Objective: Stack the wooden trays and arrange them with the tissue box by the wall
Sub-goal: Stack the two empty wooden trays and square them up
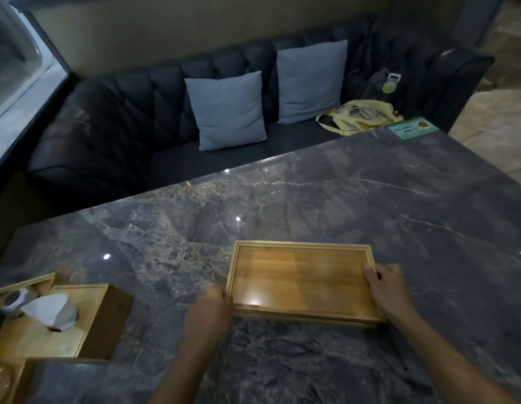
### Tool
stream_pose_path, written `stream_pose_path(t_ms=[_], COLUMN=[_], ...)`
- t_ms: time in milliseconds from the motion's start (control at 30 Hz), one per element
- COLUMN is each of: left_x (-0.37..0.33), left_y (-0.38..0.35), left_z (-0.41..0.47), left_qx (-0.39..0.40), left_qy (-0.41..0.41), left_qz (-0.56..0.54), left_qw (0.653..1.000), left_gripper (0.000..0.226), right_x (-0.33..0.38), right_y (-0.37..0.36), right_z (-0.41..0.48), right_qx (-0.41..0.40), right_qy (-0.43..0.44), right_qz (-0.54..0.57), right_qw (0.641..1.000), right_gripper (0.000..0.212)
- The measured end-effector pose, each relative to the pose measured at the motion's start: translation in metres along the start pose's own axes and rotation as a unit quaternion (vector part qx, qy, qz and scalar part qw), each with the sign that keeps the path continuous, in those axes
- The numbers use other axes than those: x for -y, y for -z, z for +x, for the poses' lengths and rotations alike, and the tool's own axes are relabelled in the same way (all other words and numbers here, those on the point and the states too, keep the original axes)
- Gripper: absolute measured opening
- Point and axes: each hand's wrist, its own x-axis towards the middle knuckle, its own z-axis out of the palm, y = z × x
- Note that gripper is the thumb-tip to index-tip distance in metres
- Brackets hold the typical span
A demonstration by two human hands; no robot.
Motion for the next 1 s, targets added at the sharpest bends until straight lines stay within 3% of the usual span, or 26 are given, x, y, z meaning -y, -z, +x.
stream_pose_path(t_ms=[100,200,333,433,1000], left_x=[0.004,0.009,0.009,0.008,0.034], left_y=[0.0,0.002,-0.007,-0.016,-0.016], left_z=[0.002,0.01,0.013,0.012,0.012], left_qx=[-0.008,-0.023,0.052,0.084,0.182], left_qy=[-0.009,-0.03,0.018,0.017,-0.061], left_qz=[0.011,-0.097,-0.358,-0.448,-0.519], left_qw=[1.0,0.995,0.932,0.89,0.833], left_gripper=[0.02,0.01,0.036,0.035,0.054], right_x=[-0.001,-0.002,-0.005,-0.008,-0.01], right_y=[-0.001,-0.001,-0.004,-0.006,-0.007], right_z=[0.002,0.003,-0.003,-0.002,-0.006], right_qx=[0.009,0.033,0.077,0.102,0.088], right_qy=[-0.006,-0.015,-0.071,-0.08,-0.063], right_qz=[-0.01,0.023,0.198,0.282,0.288], right_qw=[1.0,0.999,0.975,0.951,0.952], right_gripper=[0.034,0.033,0.015,0.024,0.027])
